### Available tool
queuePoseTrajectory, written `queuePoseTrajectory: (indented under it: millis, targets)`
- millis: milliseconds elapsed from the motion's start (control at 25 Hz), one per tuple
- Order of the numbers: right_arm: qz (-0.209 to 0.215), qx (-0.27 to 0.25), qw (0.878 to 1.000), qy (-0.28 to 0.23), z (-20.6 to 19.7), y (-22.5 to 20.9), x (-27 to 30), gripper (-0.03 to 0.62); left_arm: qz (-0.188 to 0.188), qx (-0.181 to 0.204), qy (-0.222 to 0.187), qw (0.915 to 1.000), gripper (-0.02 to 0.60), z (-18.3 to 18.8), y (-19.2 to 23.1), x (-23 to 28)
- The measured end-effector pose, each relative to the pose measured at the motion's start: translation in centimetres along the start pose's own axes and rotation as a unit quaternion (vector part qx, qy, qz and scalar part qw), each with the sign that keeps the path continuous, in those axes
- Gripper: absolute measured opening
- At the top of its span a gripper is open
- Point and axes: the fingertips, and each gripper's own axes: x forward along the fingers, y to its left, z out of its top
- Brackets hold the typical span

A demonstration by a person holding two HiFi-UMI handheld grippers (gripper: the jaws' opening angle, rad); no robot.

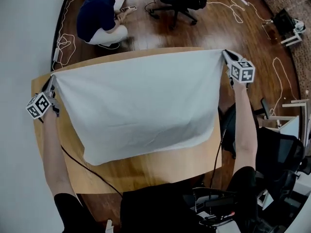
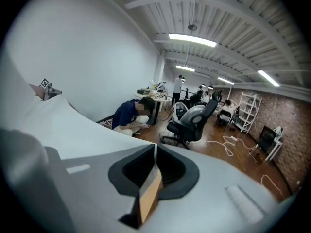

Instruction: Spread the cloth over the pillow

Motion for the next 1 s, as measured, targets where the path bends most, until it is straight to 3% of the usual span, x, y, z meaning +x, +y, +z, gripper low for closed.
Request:
queuePoseTrajectory:
  millis: [360,480,640,720,760,800,880,920,1000]
  targets:
    - [0.022,-0.015,0.995,0.097,-9.7,1.8,11.3,0.018,0.03,0.052,0.109,0.9922,0.008,-7.8,2.9,6.7]
    - [0.026,-0.055,0.991,0.118,-11.3,3.0,13.7,0.018,0.049,0.077,0.162,0.9826,0.008,-11.1,3.6,8.1]
    - [0.039,-0.113,0.983,0.142,-13.5,4.6,15.0,0.018,0.045,0.136,0.239,0.9604,0.008,-15.8,2.7,9.4]
    - [0.057,-0.118,0.979,0.155,-14.6,5.3,15.3,0.026,0.033,0.149,0.246,0.9572,0.009,-16.8,1.9,9.8]
    - [0.058,-0.111,0.979,0.159,-14.9,5.3,15.2,0.062,0.032,0.145,0.24,0.9594,0.009,-16.8,1.7,9.8]
    - [0.053,-0.097,0.98,0.163,-15.0,4.9,14.8,0.147,0.037,0.138,0.229,0.9629,0.029,-16.6,1.9,9.6]
    - [0.037,-0.046,0.983,0.171,-15.5,3.4,13.4,0.323,0.058,0.116,0.197,0.9718,0.158,-15.3,3.2,8.0]
    - [0.029,-0.009,0.984,0.177,-16.2,2.1,12.5,0.37,0.073,0.102,0.178,0.9761,0.161,-14.3,4.1,6.6]
    - [0.001,0.085,0.982,0.17,-17.5,-1.8,9.4,0.374,0.096,0.077,0.136,0.9831,0.19,-11.8,5.9,3.7]
